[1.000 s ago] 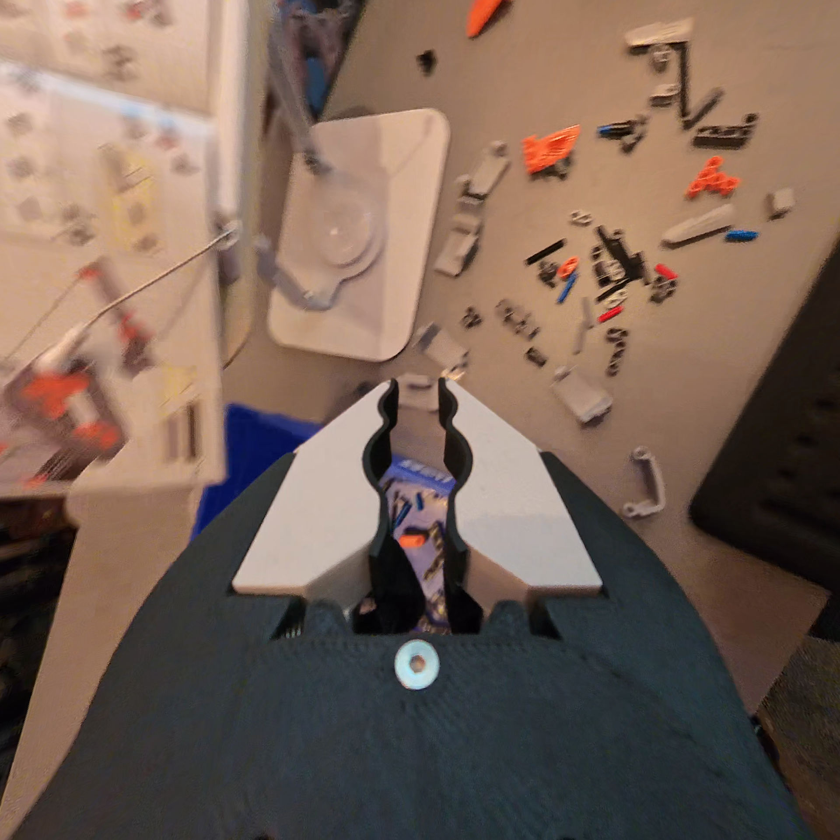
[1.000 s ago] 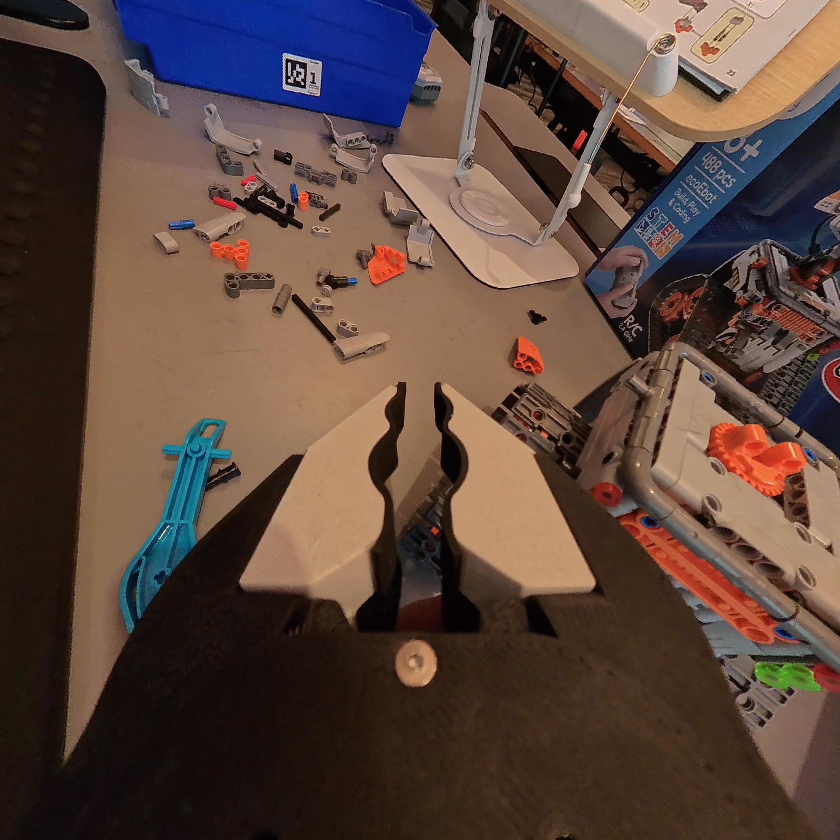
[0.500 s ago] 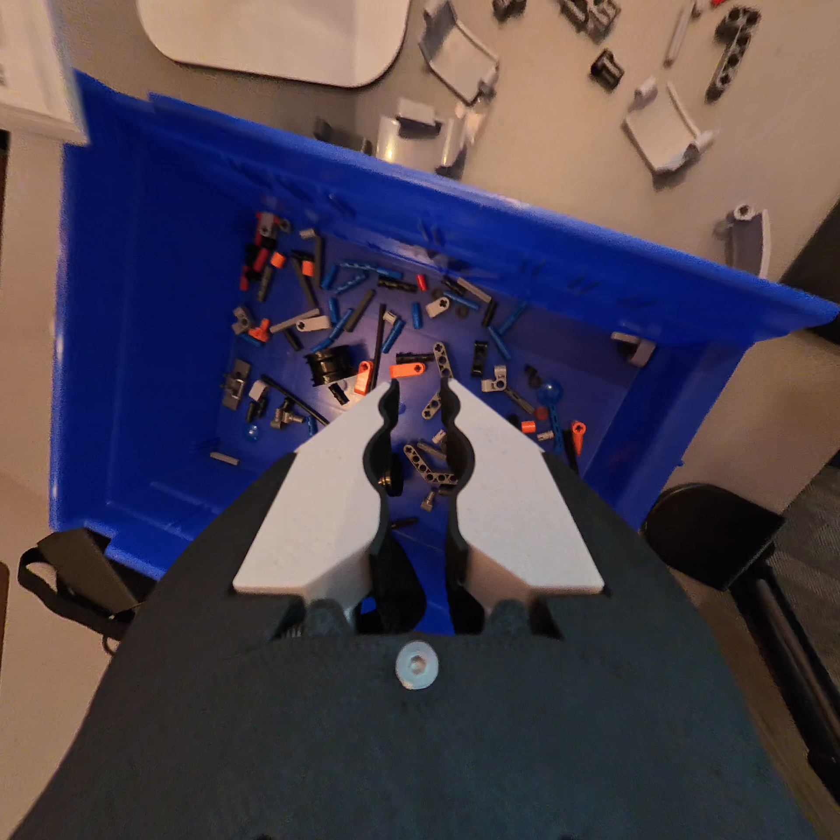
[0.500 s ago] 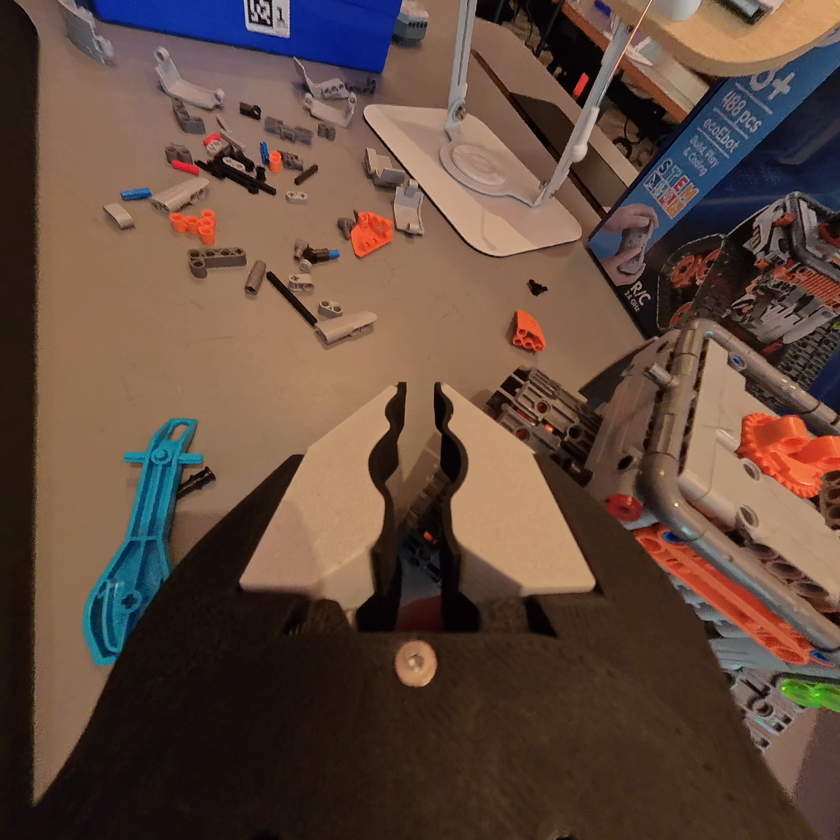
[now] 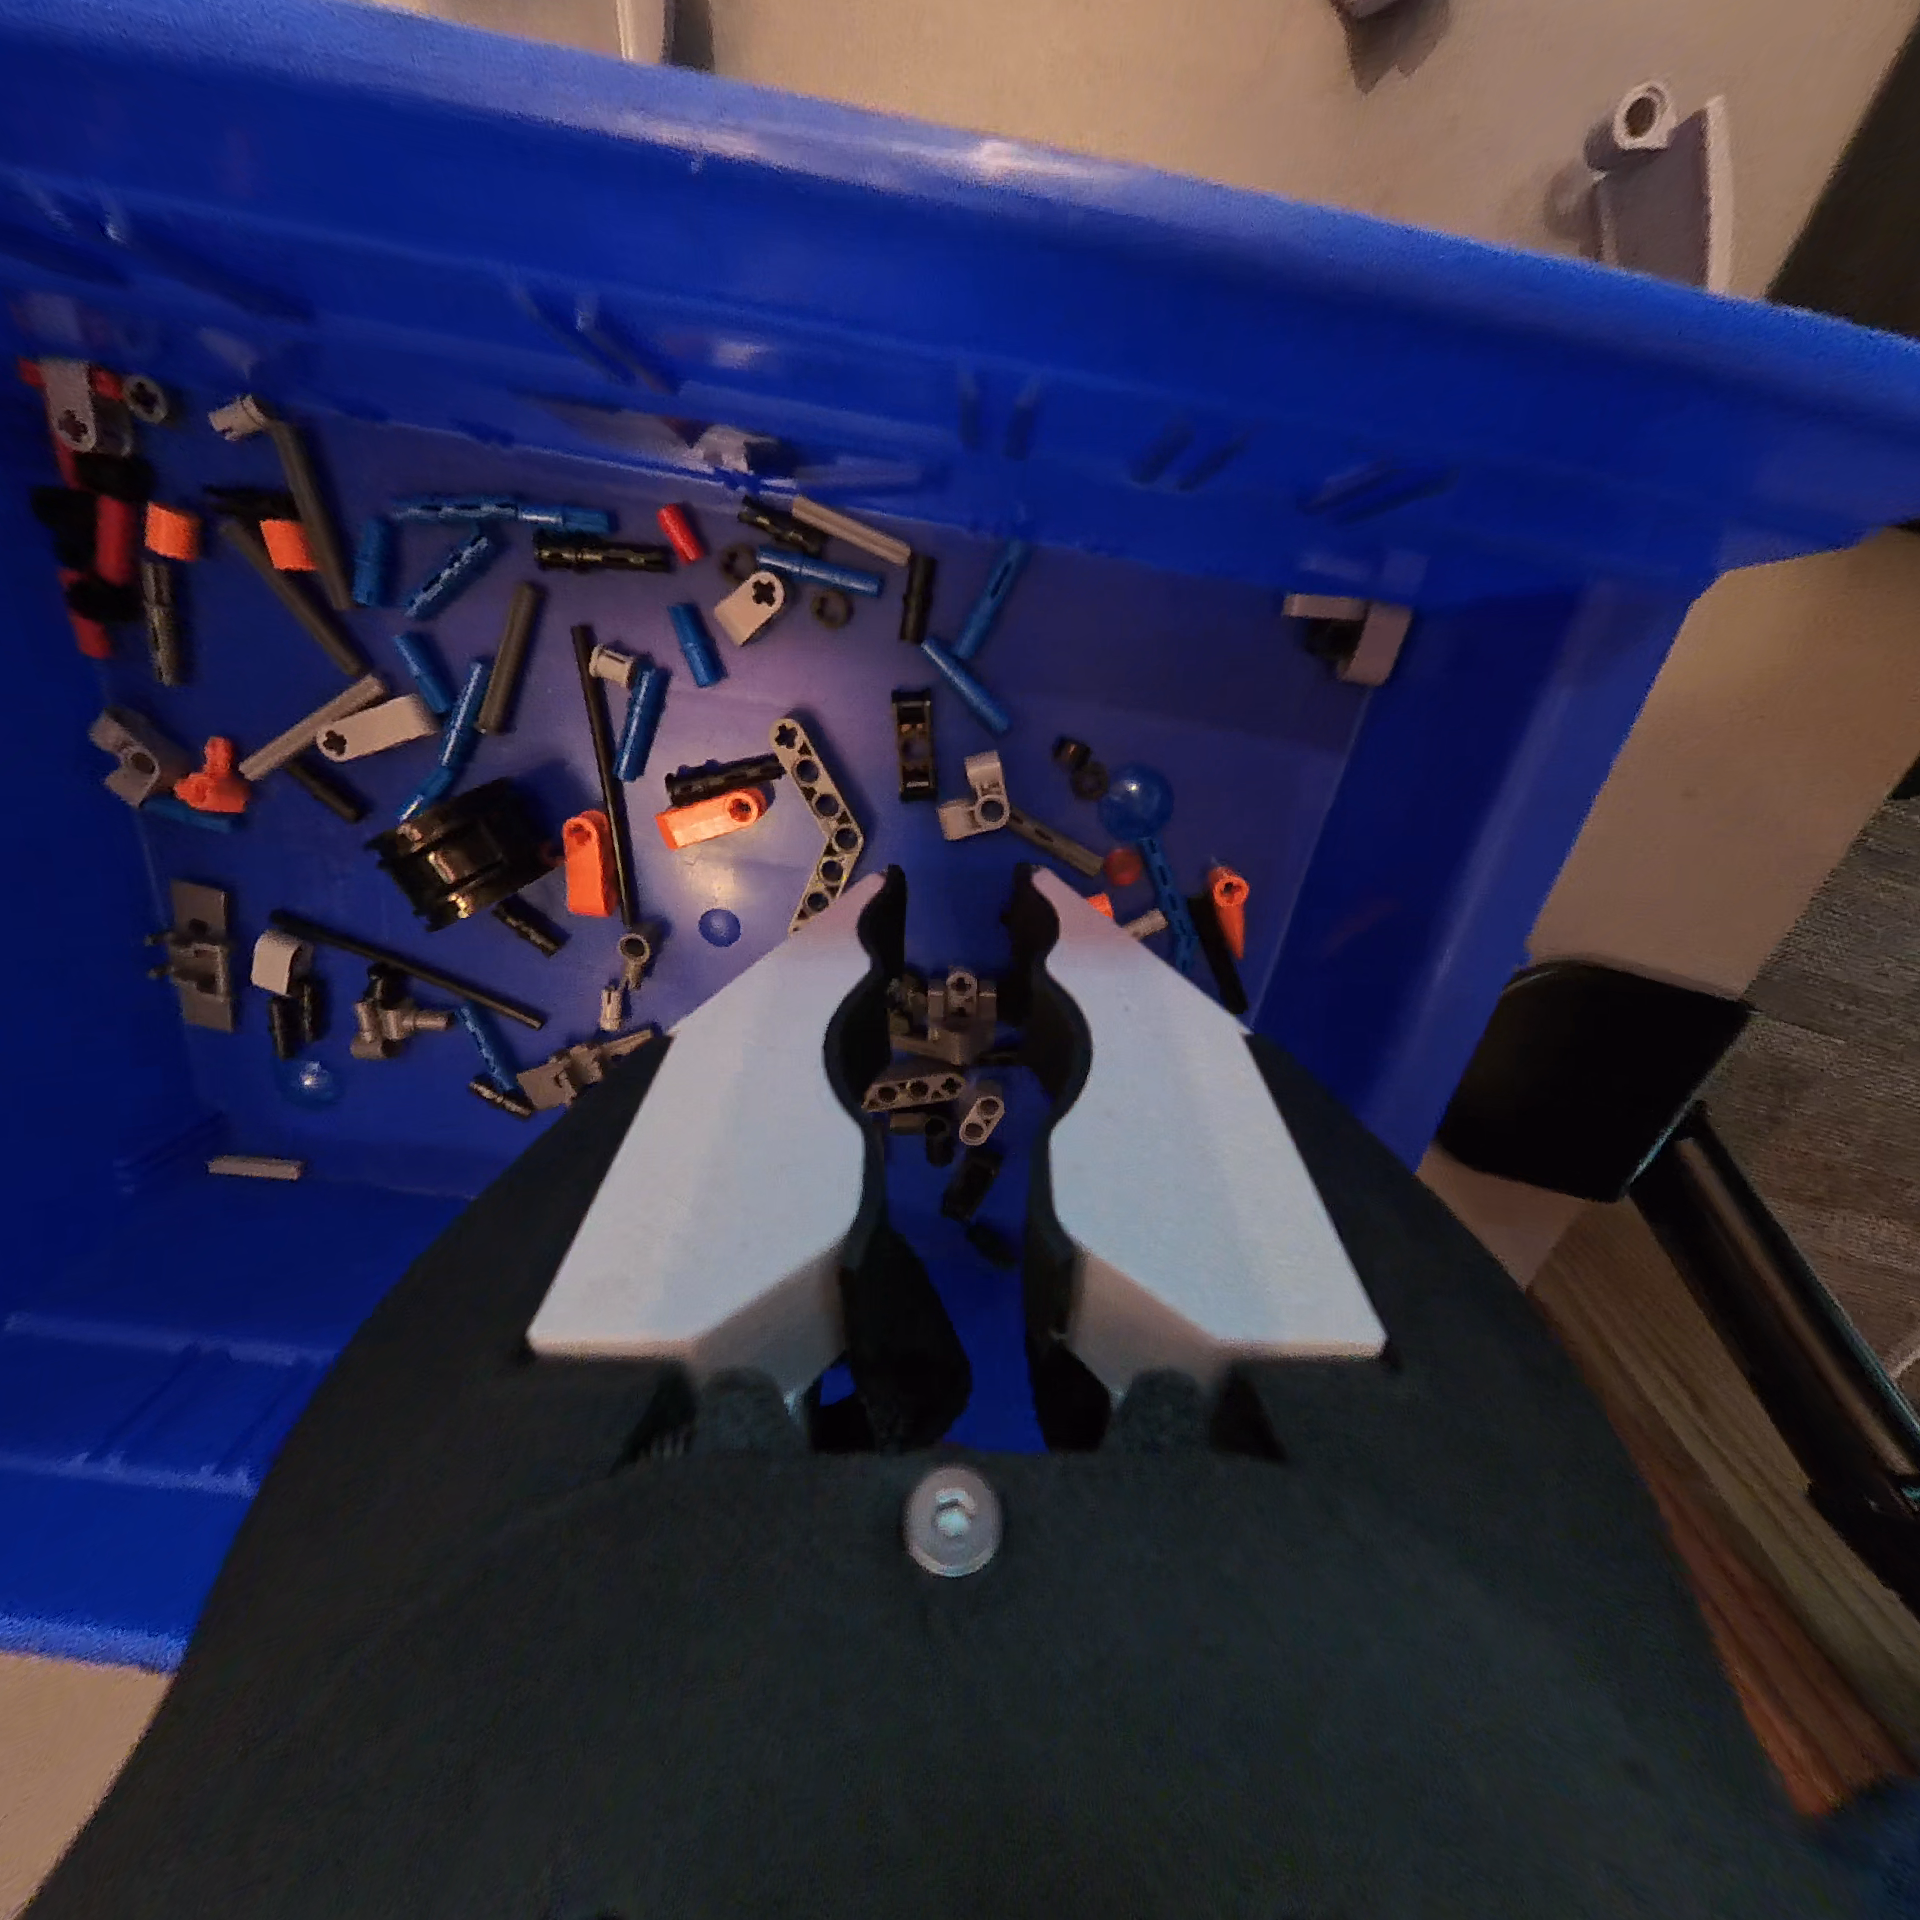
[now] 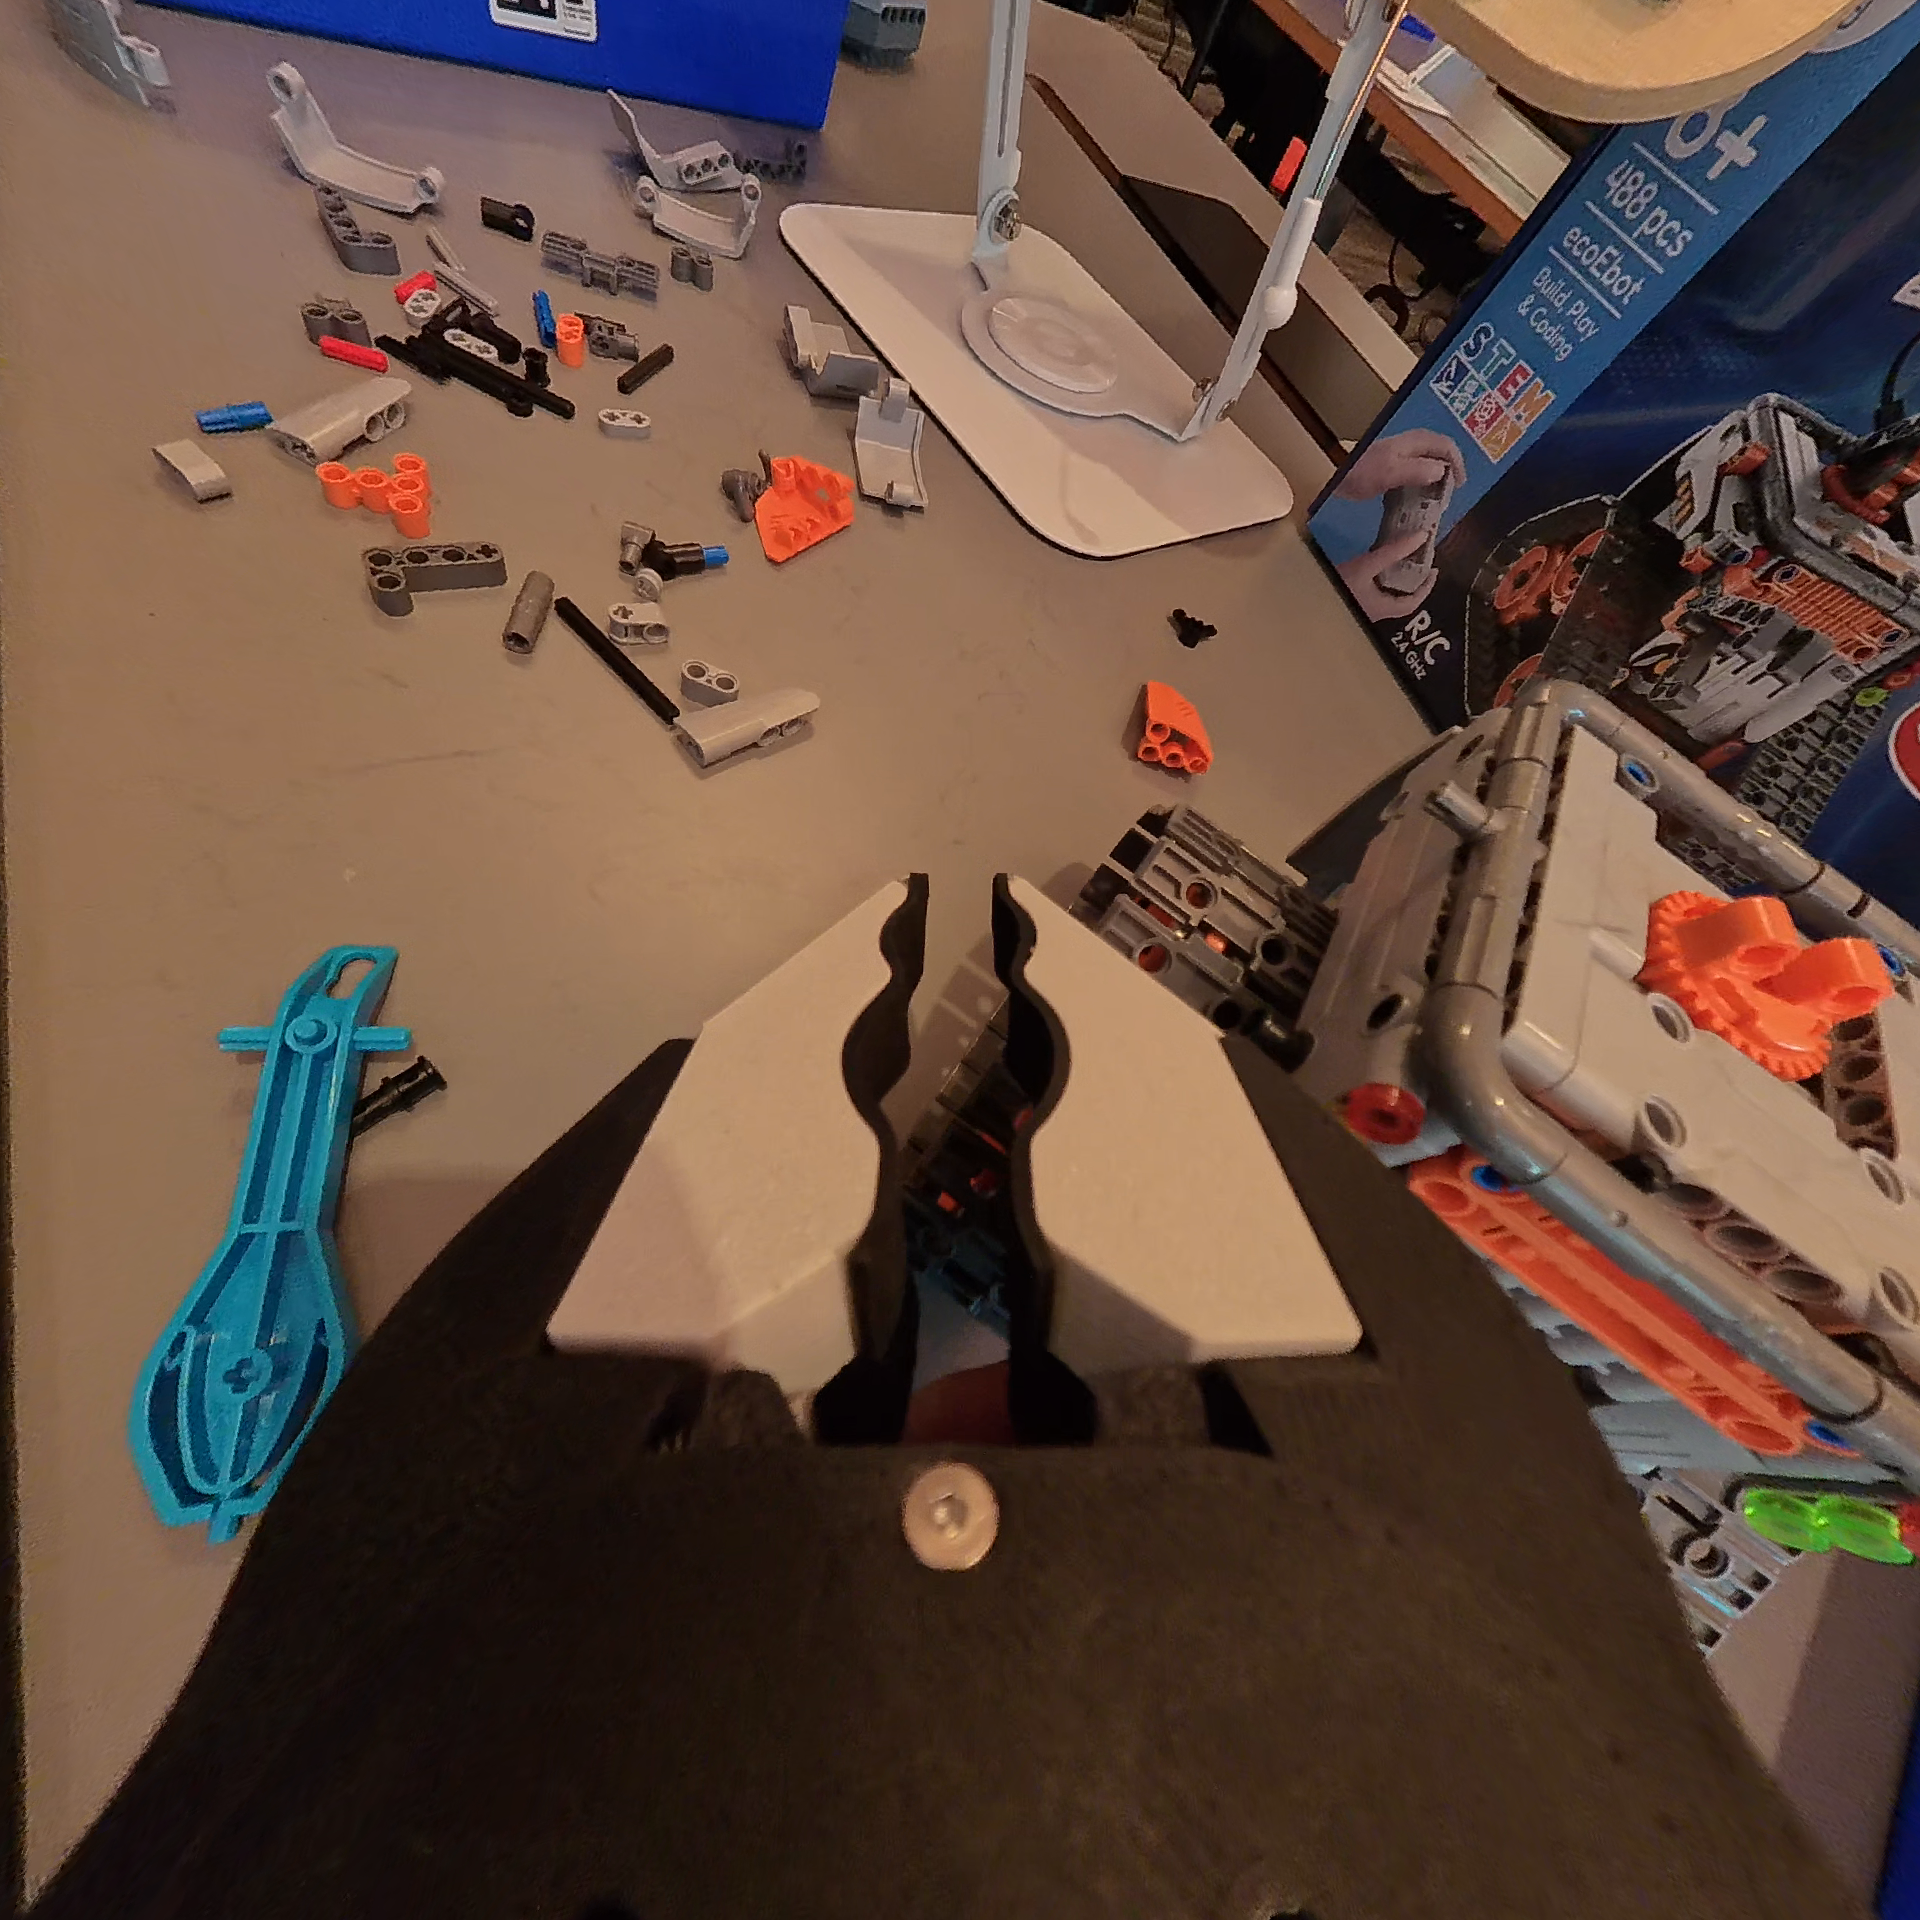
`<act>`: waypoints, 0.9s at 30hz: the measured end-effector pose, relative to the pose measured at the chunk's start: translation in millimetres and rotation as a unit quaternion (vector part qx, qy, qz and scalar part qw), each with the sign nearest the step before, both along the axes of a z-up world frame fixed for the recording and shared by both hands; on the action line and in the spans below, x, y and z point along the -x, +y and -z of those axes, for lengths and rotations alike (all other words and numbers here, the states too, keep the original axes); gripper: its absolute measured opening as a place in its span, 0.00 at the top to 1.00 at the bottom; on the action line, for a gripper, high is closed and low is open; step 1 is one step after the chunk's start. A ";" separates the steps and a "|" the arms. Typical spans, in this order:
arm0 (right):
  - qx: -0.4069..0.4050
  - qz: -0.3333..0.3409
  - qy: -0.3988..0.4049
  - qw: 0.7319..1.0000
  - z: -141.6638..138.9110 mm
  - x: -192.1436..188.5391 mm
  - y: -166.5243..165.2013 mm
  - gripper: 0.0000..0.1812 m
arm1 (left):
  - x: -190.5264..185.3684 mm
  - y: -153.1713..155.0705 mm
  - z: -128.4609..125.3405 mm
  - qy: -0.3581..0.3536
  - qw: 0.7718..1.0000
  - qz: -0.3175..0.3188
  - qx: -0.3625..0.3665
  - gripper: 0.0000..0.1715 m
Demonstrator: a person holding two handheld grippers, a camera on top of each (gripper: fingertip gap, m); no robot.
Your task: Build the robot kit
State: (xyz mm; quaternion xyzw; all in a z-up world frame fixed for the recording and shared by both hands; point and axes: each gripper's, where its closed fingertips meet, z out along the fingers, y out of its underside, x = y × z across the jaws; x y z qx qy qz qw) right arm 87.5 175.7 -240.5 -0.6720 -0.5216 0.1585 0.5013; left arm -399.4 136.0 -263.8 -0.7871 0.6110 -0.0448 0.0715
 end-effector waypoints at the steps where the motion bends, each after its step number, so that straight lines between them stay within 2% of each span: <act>1: -0.001 0.001 0.000 1.000 -0.3 -0.3 0.0 0.94 | 0.3 0.7 1.3 0.002 1.000 0.001 -0.002 0.90; 6: -0.004 0.004 0.003 1.000 -2.0 -2.0 0.9 0.94 | 19.9 6.4 -1.8 0.023 0.999 -0.024 -0.012 0.89; 12: -0.003 0.004 0.002 1.000 -1.3 -1.7 1.2 0.95 | 41.3 -8.0 -0.7 0.050 0.998 -0.037 0.027 0.89; 17: -0.003 0.003 0.001 1.000 -1.1 -1.7 1.1 0.95 | 49.6 -12.7 12.0 0.083 0.995 -0.031 0.039 0.89; 22: -0.002 0.002 0.002 1.000 -1.0 -1.7 0.9 0.95 | 47.8 -11.4 22.1 0.084 0.995 -0.021 0.041 0.91; 27: -0.001 0.002 0.004 1.000 -1.0 -1.8 1.0 0.95 | 49.2 -8.5 20.9 0.086 0.996 -0.018 0.036 0.92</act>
